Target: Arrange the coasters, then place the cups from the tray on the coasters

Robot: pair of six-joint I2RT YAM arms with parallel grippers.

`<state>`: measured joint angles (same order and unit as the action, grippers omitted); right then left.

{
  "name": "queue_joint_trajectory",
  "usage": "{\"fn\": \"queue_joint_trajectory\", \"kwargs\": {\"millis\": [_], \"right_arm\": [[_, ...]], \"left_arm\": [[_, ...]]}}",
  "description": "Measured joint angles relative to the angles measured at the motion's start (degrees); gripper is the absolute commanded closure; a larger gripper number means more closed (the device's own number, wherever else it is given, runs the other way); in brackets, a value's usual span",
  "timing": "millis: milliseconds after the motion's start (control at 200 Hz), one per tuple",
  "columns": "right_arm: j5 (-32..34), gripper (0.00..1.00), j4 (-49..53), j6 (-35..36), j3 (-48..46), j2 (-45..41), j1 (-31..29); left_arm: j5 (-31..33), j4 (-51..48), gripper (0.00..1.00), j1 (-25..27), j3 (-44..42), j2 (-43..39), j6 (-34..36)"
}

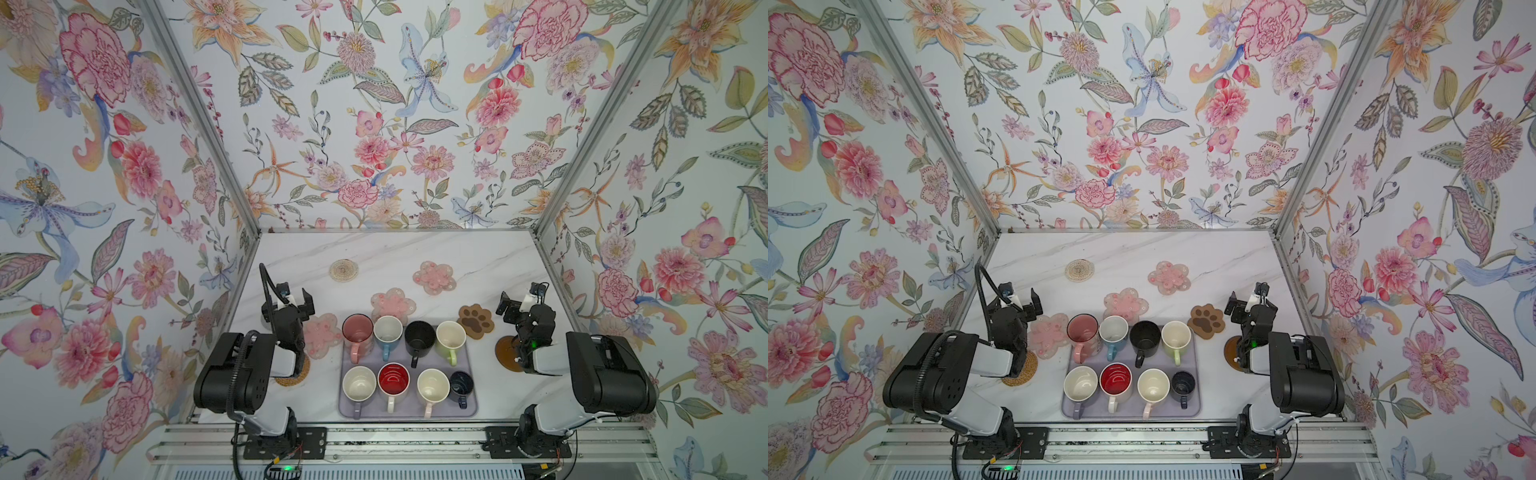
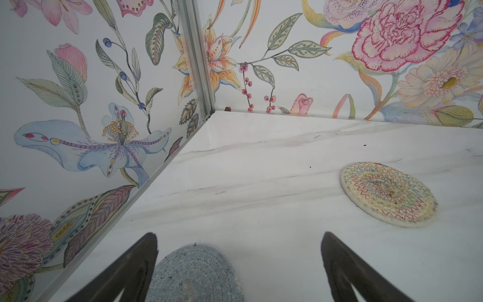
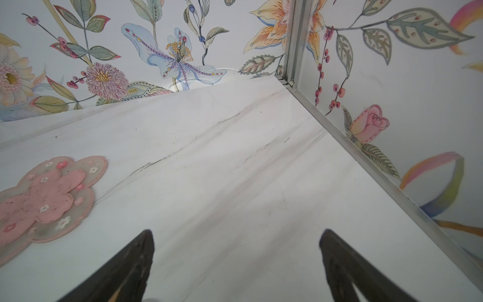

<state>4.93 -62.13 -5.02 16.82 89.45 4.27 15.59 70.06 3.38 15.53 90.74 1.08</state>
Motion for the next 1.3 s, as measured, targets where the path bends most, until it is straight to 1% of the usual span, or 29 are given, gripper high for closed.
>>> {"fn": "queue_joint_trajectory", "kwargs": {"millis": [490,580,670,756,826,836,866,871,896,931,976,981,1011,1051,1111,1151,1226,1301], "right_arm": [[0.2,0.01,0.0,0.0,0.0,0.0,-0.1],[1.5,0.01,-0.2,0.0,0.0,0.0,-0.7],[3.2,0.01,-1.7,0.1,-0.7,-0.2,-1.8],[6.4,0.01,-1.5,0.2,-2.3,-2.9,-3.2],[8.7,0.01,5.5,-0.1,-1.4,-8.9,-4.1],[9.1,0.01,8.1,-0.4,-0.8,-10.3,-4.2],[9.8,0.01,11.8,-1.0,0.9,-12.7,-4.2],[10.2,0.01,13.7,-1.3,1.8,-14.1,-4.2],[10.6,0.01,16.2,-1.8,3.3,-15.4,-4.2],[11.8,0.01,22.8,-3.3,7.5,-18.0,-4.2],[12.7,0.01,28.3,-5.1,13.3,-20.7,-4.2],[12.7,0.01,28.3,-5.1,13.3,-20.7,-4.2],[12.8,0.01,30.8,-6.7,16.2,-22.5,-4.3],[12.3,0.01,32.0,-8.9,17.7,-24.7,-4.3],[10.6,0.01,31.9,-12.4,17.0,-28.2,-3.9],[8.3,0.01,29.6,-15.3,14.3,-30.2,-3.1],[4.7,0.01,27.4,-18.7,9.6,-31.2,-1.0],[2.1,0.01,32.6,-20.5,9.4,-28.5,0.4]], "left_arm": [[0.0,0.7,0.01,0.1,-0.3,0.0,0.2],[-0.2,3.4,0.01,0.5,-2.6,0.0,0.9],[-0.3,4.0,0.01,0.5,-3.7,0.0,1.1],[-0.7,2.7,0.01,0.5,-2.9,0.0,1.3],[-0.6,1.2,0.01,0.8,-2.6,-1.2,1.7],[-0.4,0.6,0.01,1.0,-2.6,-1.7,1.9],[0.0,-0.7,0.01,1.5,-2.6,-3.5,2.3],[0.2,-1.0,0.01,1.6,-2.6,-3.9,2.4],[0.7,-2.2,0.01,2.3,-2.6,-5.7,2.6],[2.3,-5.9,0.01,3.8,-2.1,-9.8,3.0],[4.5,-13.8,0.01,5.8,0.6,-16.3,2.4],[4.5,-13.8,0.01,5.8,0.6,-16.3,2.4],[5.2,-21.3,0.01,6.7,4.3,-21.5,0.6],[5.7,-27.3,0.01,7.3,8.3,-25.4,-1.8],[6.6,-35.7,0.01,7.5,14.7,-31.9,-7.5],[6.9,-37.6,0.01,7.5,16.3,-35.9,-10.6],[6.9,-38.4,0.01,7.5,14.3,-42.5,-14.7],[6.6,-41.5,0.01,7.5,9.9,-46.6,-18.8]]}}
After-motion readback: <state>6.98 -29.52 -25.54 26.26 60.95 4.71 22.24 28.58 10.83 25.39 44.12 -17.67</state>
